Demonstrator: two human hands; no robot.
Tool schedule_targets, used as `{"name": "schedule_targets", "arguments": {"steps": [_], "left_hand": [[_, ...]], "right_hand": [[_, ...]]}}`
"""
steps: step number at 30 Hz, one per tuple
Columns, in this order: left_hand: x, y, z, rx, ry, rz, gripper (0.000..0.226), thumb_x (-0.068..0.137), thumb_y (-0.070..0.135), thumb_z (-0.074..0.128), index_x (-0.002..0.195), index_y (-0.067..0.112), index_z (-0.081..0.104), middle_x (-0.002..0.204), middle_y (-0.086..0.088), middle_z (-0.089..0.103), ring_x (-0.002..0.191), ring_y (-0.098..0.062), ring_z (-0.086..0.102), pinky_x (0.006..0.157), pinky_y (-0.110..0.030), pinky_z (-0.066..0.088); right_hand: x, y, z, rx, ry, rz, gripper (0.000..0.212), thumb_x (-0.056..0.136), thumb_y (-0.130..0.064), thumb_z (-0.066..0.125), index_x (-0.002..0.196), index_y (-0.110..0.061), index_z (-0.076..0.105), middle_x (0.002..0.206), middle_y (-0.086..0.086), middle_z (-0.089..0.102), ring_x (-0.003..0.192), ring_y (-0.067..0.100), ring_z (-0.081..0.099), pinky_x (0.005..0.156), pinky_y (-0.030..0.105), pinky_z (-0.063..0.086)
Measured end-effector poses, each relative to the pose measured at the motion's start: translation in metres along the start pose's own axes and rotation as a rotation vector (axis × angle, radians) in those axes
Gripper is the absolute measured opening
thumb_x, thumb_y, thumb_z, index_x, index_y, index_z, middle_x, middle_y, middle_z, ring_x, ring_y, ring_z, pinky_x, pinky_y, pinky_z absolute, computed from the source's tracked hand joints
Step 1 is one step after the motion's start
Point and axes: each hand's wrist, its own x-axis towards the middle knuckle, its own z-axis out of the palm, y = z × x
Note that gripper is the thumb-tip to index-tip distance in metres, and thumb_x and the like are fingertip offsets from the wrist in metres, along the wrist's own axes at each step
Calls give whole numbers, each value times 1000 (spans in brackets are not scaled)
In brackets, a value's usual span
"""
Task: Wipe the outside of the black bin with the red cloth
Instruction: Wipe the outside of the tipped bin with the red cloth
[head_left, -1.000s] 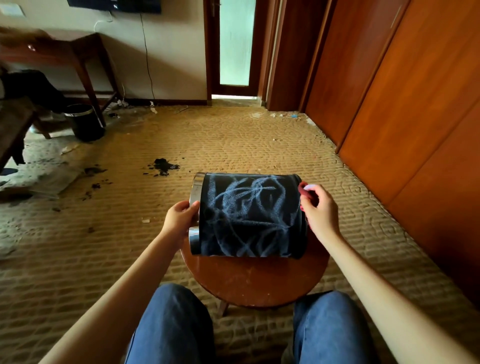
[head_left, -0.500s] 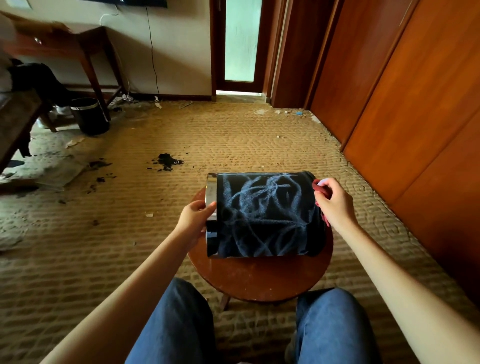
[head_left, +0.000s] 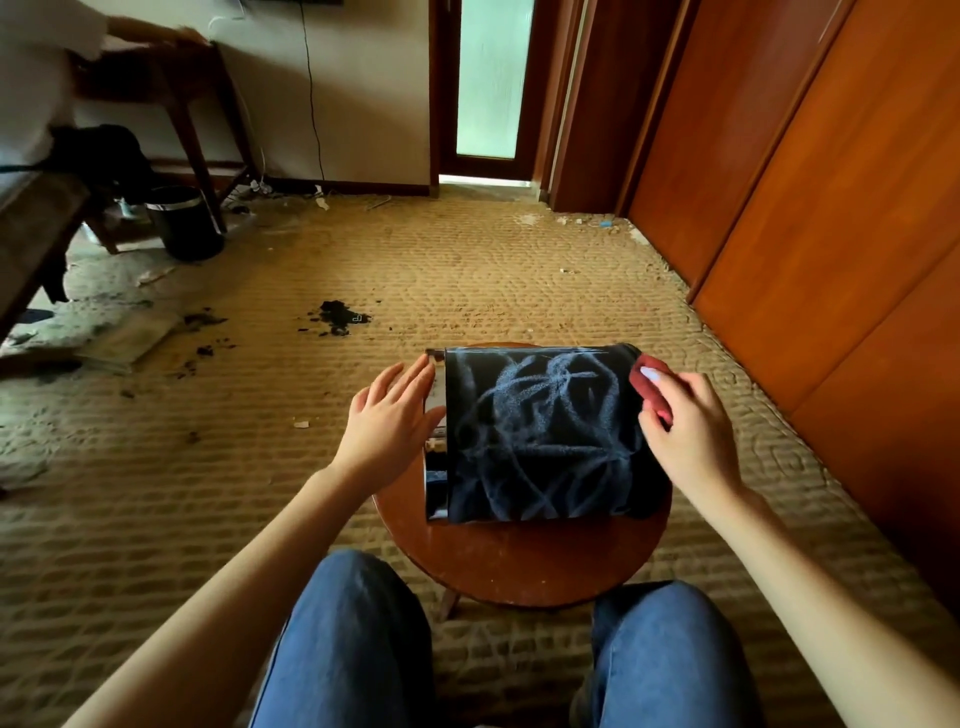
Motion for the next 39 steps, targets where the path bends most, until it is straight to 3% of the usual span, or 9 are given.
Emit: {"name": "schedule_targets", "arguments": {"steps": [3,6,11,17,22,24,28,33,39], "left_hand": [[1,-3,2,-15,24,29,79,85,66,5,152,27,18,158,16,11,147,-13,9,114,-38,16],[3,-3,3,-68,54,38,75,87,63,9,151,26,23,156,17,14,145,-13,16,112,-35,20],[3,-1,9,-128,97,28,69,91,59,13,150,26,27,157,14,22,141,-12,29,108,-34,27],[7,-1,13,-114,148,33,65,93,51,15,148,22,34,155,9,28,138,-14,35,104,-33,31],[13,0,17,-141,180,27,61,94,46,18,146,21,38,153,8,34,133,-16,43,100,-36,36],[11,1,17,-145,185,18,61,94,46,18,145,21,39,153,7,35,132,-16,45,99,-37,38],[8,3,16,-113,177,23,62,94,47,17,146,21,39,153,7,35,131,-16,46,96,-34,37],[12,-3,9,-58,187,43,59,94,47,22,139,20,49,147,4,45,125,-20,52,91,-36,40],[10,3,13,-112,244,28,53,94,40,29,134,18,55,141,2,52,118,-23,56,88,-35,40]], "right_hand": [[8,-59,1,11,24,-256,40,75,-10,65,115,-9,66,99,11,62,83,30,61,66,33,53],[8,-124,18,40,-133,-411,45,71,-10,71,115,-8,65,93,9,62,80,28,62,60,30,51],[13,-160,51,58,-341,-297,24,88,-15,56,107,-2,63,104,12,54,92,31,56,64,38,49],[3,-159,63,-40,-281,-310,10,83,-10,63,89,-4,67,113,4,61,82,29,61,55,36,52],[-18,-153,63,-73,-246,-351,19,73,-7,73,92,-7,72,109,2,68,69,27,60,41,32,49],[-9,-156,62,-85,-256,-340,15,75,-5,71,90,-6,72,109,4,68,70,30,60,45,33,49],[5,-165,63,-153,-333,-297,23,87,-6,57,108,-6,67,123,6,62,89,35,59,65,40,52],[-17,-164,58,-177,-265,-339,32,62,-8,83,93,-9,74,96,5,71,57,26,59,39,28,46],[-7,-162,57,-214,-381,-307,22,73,-8,73,94,-11,71,98,5,71,64,31,64,50,32,51]]}}
